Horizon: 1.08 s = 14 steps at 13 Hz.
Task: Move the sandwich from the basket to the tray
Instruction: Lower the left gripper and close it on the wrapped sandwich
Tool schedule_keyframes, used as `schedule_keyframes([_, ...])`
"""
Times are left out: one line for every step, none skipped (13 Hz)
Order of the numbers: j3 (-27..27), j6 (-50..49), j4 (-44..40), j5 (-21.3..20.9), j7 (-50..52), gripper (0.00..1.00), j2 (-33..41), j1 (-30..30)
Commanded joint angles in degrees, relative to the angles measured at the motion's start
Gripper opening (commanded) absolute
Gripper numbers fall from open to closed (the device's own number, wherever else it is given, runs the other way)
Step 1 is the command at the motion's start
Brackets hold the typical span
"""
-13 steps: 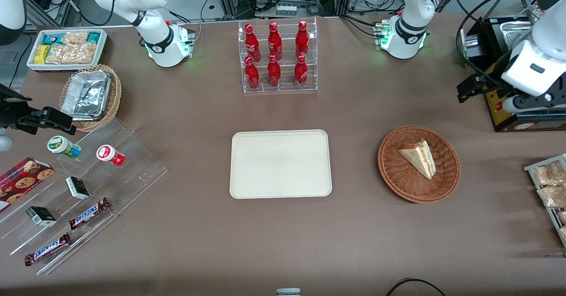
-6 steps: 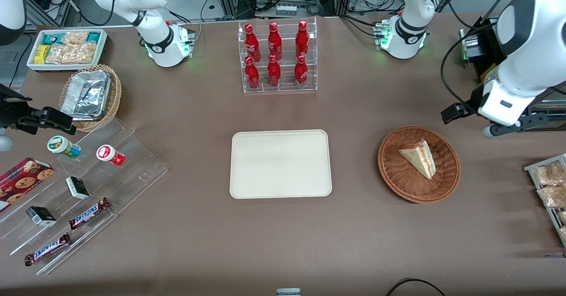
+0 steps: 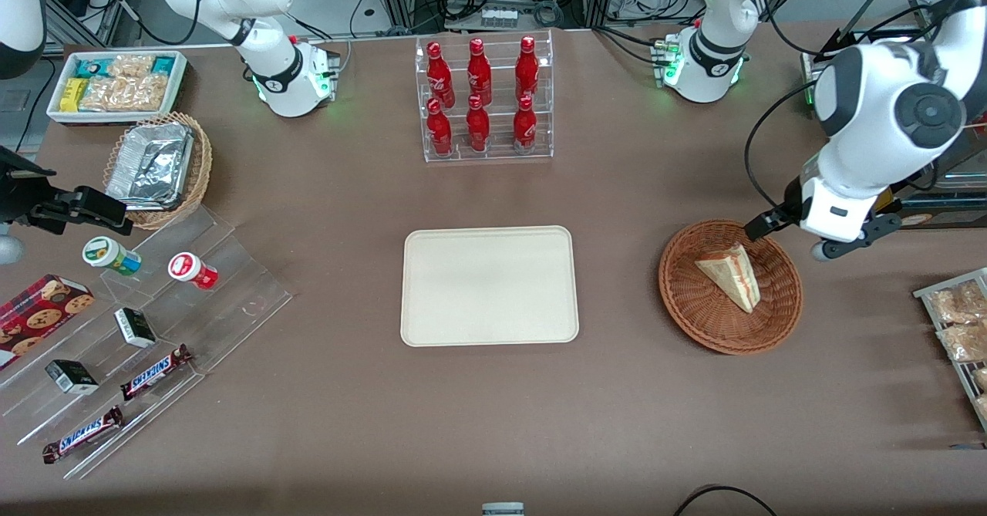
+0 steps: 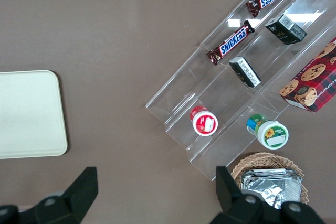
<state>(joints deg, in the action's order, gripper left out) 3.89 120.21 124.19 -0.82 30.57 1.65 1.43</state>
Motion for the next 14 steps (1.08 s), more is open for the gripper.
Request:
schedule_keyframes([0.06,3.8,1.94,0.03,2.73,1.0,-1.11,-0.02])
schedule_keyframes([0.06,5.29,2.02,0.03,4.04,1.0,-2.35,-0.02])
schedule_keyframes([0.06,6.87,2.2,0.03,5.54,1.0,-3.75,-0.02])
schedule_keyframes([0.06,8.36,2.37,0.03,6.42,1.0,-4.89,-0.02])
schedule_keyframes([0.06,9.94,2.64,0.03,6.52,1.0,-6.04,-0.02])
schedule_keyframes([0.06,11.53,2.81,0.12,6.52,1.0,-7.35,-0.02])
schedule_keyframes([0.06,12.93,2.9,0.38,6.52,1.0,-8.76,-0.11])
schedule_keyframes([0.06,14.43,3.08,0.47,6.6,1.0,-9.99,-0.11])
schedule_keyframes([0.06,15.49,3.08,0.55,7.21,1.0,-11.31,-0.02])
schedule_keyframes([0.06,16.54,3.08,0.56,8.09,1.0,-12.37,-0.02])
schedule_keyframes([0.06,17.25,3.08,0.56,8.62,1.0,-13.33,-0.02])
schedule_keyframes([0.06,17.52,3.08,0.56,8.63,1.0,-14.04,-0.02])
schedule_keyframes([0.06,17.52,3.17,0.56,8.63,1.0,-14.83,-0.11])
schedule_keyframes([0.06,18.04,3.6,0.56,8.63,0.96,-15.45,-0.11])
